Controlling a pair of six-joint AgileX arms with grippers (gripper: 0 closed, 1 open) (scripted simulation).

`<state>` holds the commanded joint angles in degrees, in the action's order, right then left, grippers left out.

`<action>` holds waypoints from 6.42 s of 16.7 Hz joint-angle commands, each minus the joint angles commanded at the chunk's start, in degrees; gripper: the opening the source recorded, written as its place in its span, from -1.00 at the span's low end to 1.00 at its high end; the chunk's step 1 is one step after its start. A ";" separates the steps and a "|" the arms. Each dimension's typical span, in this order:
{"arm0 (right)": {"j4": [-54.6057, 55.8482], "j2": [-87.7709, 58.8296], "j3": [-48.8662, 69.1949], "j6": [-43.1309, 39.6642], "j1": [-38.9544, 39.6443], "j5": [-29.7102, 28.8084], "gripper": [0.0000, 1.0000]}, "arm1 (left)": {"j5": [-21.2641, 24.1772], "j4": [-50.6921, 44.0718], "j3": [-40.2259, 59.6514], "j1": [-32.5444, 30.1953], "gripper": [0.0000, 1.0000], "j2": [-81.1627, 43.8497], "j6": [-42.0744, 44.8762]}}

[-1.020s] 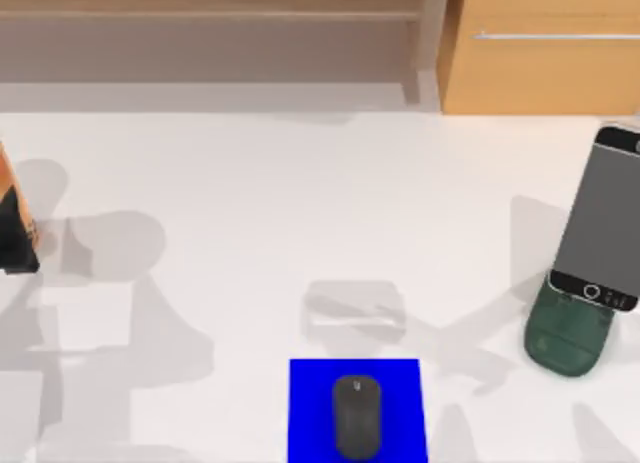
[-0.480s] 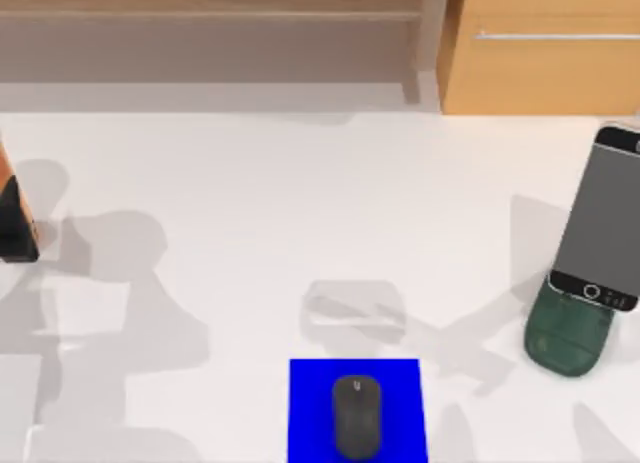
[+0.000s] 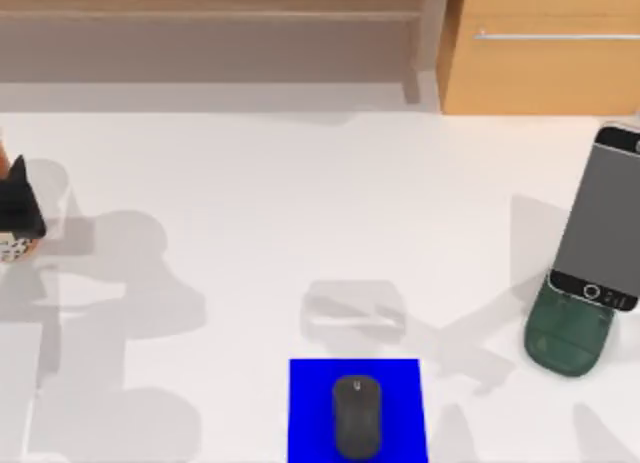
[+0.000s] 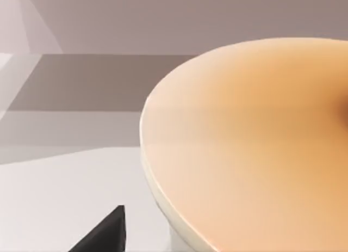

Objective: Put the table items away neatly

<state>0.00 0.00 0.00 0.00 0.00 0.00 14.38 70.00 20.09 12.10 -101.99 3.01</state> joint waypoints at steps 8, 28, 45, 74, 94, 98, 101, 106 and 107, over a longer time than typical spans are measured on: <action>0.00 0.00 0.00 0.00 0.00 0.00 1.00 | 0.00 0.00 0.00 0.00 0.10 0.00 0.00; 0.00 0.00 0.00 0.00 0.00 0.00 1.00 | -0.05 -2.64 0.20 0.05 -1.00 2.37 0.10; 0.00 0.00 0.00 0.00 0.00 0.00 1.00 | -0.90 -14.24 23.72 -18.56 -1.00 4.03 -5.91; 0.00 0.00 0.00 0.00 0.00 0.00 1.00 | -32.51 -59.49 70.01 -33.80 -1.00 -9.92 -11.68; 0.00 0.00 0.00 0.00 0.00 0.00 1.00 | -33.54 -59.88 74.24 -33.96 -0.40 -14.25 -6.91; 0.00 0.00 0.00 0.00 0.00 0.00 1.00 | -33.54 -59.88 74.24 -33.96 0.21 -14.25 -6.91; 0.00 0.00 0.00 0.00 0.00 0.00 1.00 | -33.54 -59.88 74.24 -33.96 0.66 -14.25 -6.91; 0.00 0.00 0.00 0.00 0.00 0.00 1.00 | -33.54 -59.88 74.24 -33.96 1.00 -14.25 -6.91; 0.00 0.00 0.00 0.00 0.00 0.00 1.00 | -33.54 -59.88 74.24 -33.96 1.00 -14.25 -6.91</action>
<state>0.00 0.00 0.00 0.00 0.00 0.00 -19.16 10.12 94.33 -21.85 -116.25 -3.90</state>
